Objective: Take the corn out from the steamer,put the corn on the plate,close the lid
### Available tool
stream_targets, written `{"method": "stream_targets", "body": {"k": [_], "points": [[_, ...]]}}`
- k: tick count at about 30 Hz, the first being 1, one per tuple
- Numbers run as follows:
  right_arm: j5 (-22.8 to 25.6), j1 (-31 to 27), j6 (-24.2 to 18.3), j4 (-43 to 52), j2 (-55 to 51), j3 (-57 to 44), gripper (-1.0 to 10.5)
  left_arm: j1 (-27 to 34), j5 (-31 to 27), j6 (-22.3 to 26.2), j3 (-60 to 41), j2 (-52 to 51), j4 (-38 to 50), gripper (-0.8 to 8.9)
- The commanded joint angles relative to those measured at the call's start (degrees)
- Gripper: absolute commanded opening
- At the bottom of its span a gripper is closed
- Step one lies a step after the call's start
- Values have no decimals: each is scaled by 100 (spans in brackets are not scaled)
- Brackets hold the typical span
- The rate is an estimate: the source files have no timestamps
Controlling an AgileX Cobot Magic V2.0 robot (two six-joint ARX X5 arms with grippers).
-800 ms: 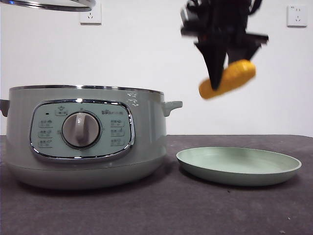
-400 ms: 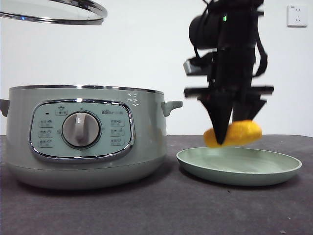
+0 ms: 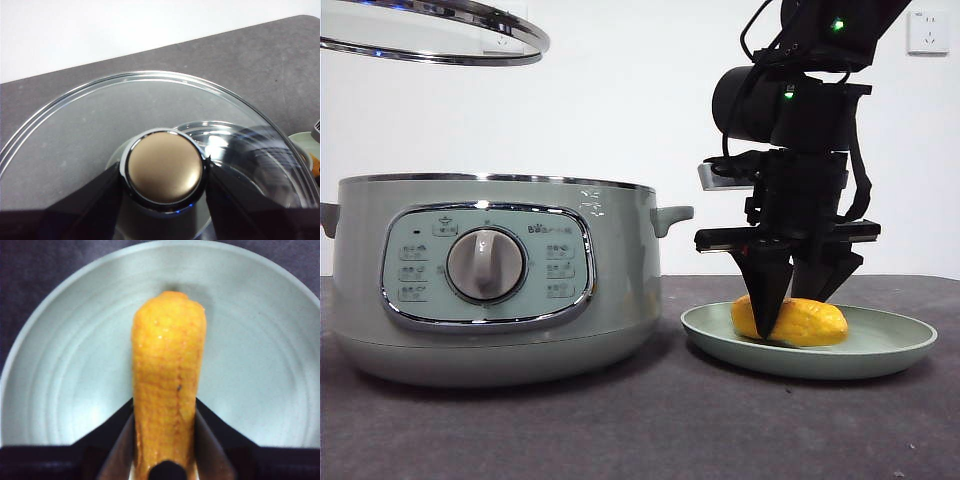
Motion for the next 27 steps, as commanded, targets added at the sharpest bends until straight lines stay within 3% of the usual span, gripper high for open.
{"method": "stream_targets", "body": {"k": [1,5,8,15,27], "points": [[-4,-28,59,-142,31,-109,69,0,-13,-26,79,-63,378,-9],[2,-28,109,-160,31,-109,308,0,22,-26,79,-63,378,-9],[0,-28,151,-160,22,-109,420,0,219,-42,79,-63,382,-9],[-4,-22,164,-232,-522,-109,410,0,286,-109,79,-63,380,-9],[17,-22,223,-605,-2542,-109,409,-15,780,-308,79,483,437,-9]]}}
